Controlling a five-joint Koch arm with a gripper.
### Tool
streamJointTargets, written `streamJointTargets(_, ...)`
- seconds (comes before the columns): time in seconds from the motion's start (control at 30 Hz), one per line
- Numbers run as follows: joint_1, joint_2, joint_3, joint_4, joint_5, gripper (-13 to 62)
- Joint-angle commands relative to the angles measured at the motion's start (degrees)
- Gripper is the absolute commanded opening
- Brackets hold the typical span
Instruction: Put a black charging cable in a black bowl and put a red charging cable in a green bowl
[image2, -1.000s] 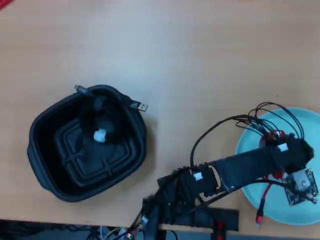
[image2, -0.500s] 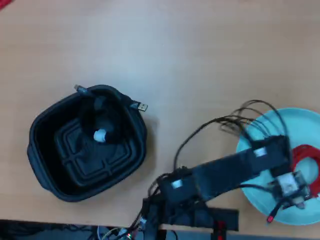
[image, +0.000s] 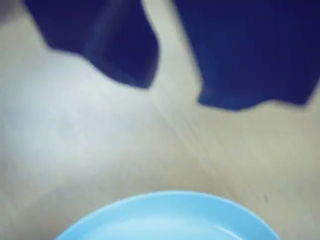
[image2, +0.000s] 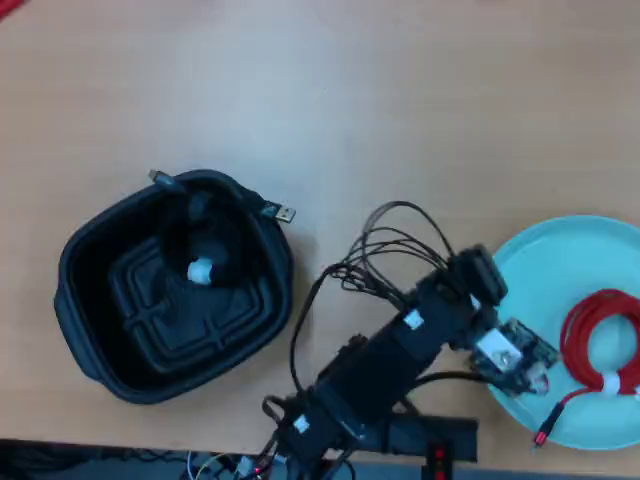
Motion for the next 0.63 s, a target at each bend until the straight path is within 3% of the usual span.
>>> streamJointTargets(0.0,-4.3,1.6,-0.1,1.1,1.4,4.7)
streamJointTargets(0.2,-25.0,2.2,4.8,-2.8,1.7,4.5)
streamJointTargets(0.4,-31.6,2.7,13.3,-12.5,1.3,4.5)
streamJointTargets(0.6,-39.1,10.2,33.3,-32.4,1.8,4.4)
